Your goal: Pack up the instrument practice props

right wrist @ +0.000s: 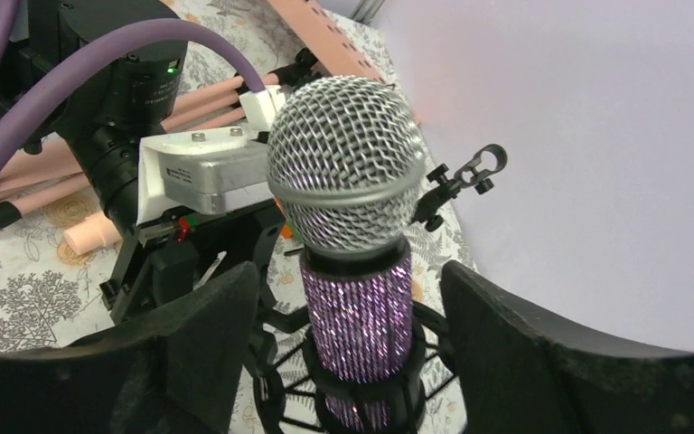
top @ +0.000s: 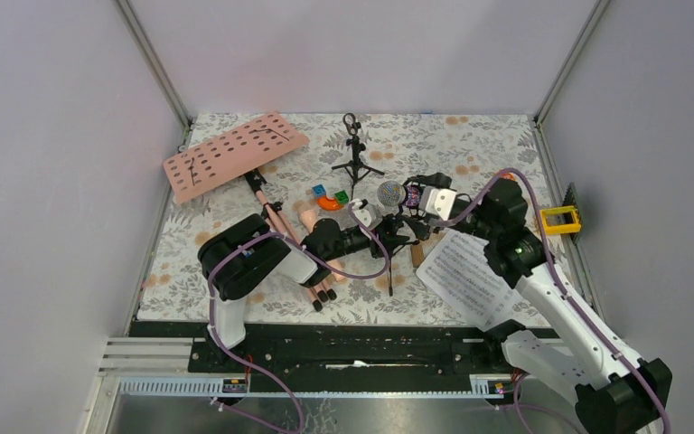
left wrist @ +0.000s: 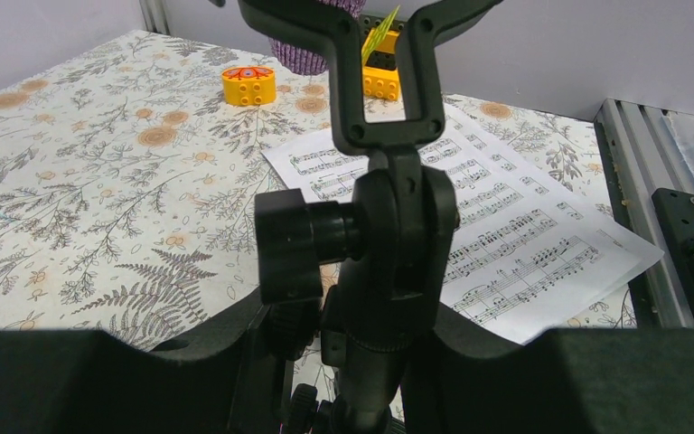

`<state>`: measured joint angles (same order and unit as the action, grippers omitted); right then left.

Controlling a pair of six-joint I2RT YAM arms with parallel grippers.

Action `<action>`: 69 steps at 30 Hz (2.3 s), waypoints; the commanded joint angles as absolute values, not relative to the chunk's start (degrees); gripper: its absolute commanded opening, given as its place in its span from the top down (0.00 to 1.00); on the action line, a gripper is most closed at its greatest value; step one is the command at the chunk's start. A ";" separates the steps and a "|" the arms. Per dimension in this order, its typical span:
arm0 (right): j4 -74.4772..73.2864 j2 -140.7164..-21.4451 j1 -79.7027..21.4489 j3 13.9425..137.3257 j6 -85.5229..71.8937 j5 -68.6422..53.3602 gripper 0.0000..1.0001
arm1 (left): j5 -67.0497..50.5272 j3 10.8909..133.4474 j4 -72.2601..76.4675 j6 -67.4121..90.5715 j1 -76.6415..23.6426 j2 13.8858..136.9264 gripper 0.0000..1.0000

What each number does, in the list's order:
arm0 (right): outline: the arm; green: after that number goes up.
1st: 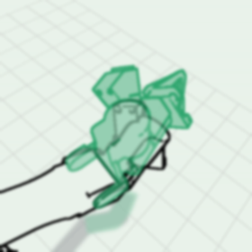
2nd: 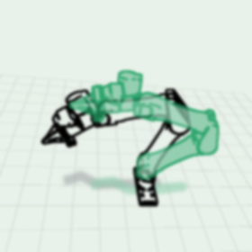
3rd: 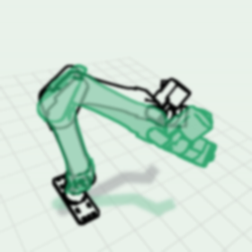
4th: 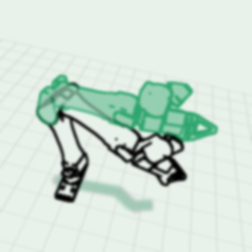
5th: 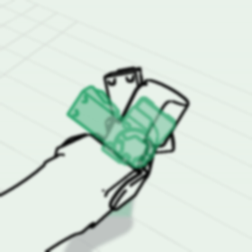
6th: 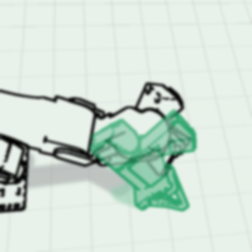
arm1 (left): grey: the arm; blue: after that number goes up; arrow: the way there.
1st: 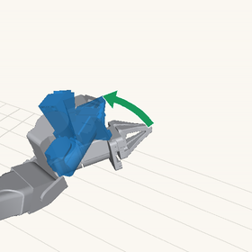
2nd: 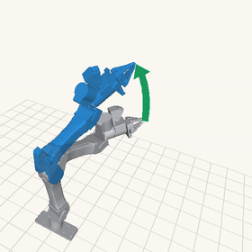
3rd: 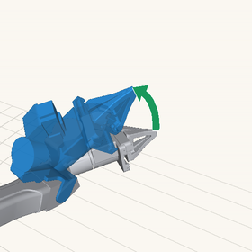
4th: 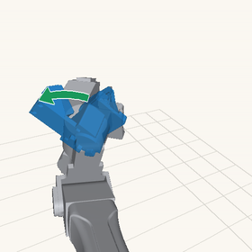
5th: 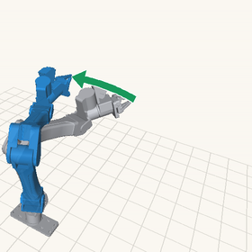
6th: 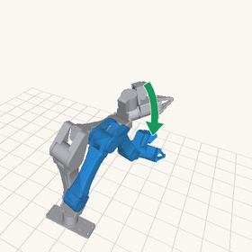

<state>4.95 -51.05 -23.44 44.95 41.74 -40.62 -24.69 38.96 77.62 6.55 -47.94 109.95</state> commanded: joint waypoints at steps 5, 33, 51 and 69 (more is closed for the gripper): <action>6.52 -56.68 -32.71 50.43 48.27 -29.41 0.59 | -28.04 39.16 71.14 7.68 -48.41 108.41 1.00; 6.23 -66.66 -57.32 69.53 49.65 -17.81 1.00 | -26.15 42.47 61.79 4.23 -50.11 109.42 1.00; 0.76 -43.31 -57.94 61.89 31.91 5.43 1.00 | -28.34 70.49 65.62 10.26 -44.04 126.49 1.00; -8.52 -30.60 -57.96 55.58 24.63 14.80 1.00 | -24.91 104.56 47.55 6.90 -40.17 144.70 0.37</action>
